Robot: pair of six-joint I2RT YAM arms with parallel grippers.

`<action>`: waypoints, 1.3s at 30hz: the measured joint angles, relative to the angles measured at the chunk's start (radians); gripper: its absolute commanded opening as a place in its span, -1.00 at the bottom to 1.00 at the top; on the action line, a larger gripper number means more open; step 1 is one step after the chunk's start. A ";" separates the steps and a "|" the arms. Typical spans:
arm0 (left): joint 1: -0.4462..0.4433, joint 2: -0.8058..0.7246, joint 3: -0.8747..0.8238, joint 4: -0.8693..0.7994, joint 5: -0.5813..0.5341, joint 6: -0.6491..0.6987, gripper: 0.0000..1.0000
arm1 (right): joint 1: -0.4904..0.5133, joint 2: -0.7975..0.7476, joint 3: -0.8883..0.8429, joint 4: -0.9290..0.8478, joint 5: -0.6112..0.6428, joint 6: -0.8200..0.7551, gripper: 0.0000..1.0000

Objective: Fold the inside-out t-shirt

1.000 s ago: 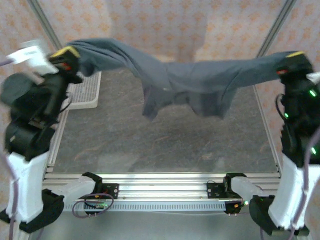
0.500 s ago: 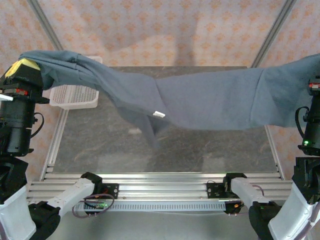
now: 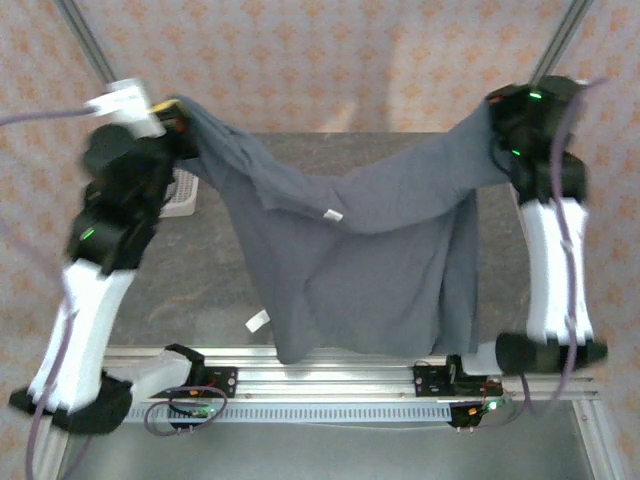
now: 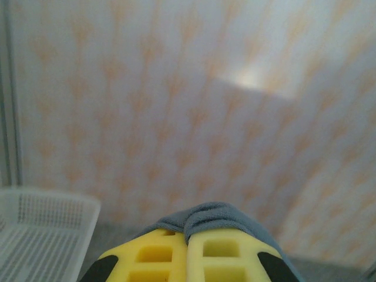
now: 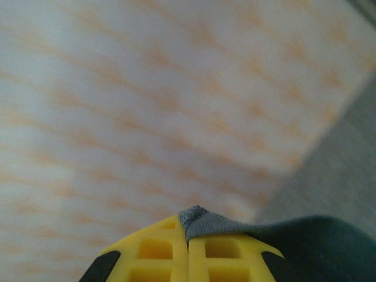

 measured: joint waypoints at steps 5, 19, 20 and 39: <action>0.069 0.372 -0.076 0.069 0.036 -0.032 0.10 | 0.022 0.274 -0.161 -0.021 -0.040 -0.006 0.26; 0.067 0.195 -0.254 0.137 0.383 -0.128 0.37 | 0.322 0.028 -0.383 0.043 -0.119 -0.547 0.31; 0.034 0.147 -0.284 0.139 0.401 -0.122 0.38 | 0.367 0.040 -0.406 0.044 -0.110 -0.589 0.31; -0.223 -0.104 -0.779 0.141 0.472 -0.134 0.44 | 0.515 0.457 -0.453 0.008 0.076 -0.833 -1.00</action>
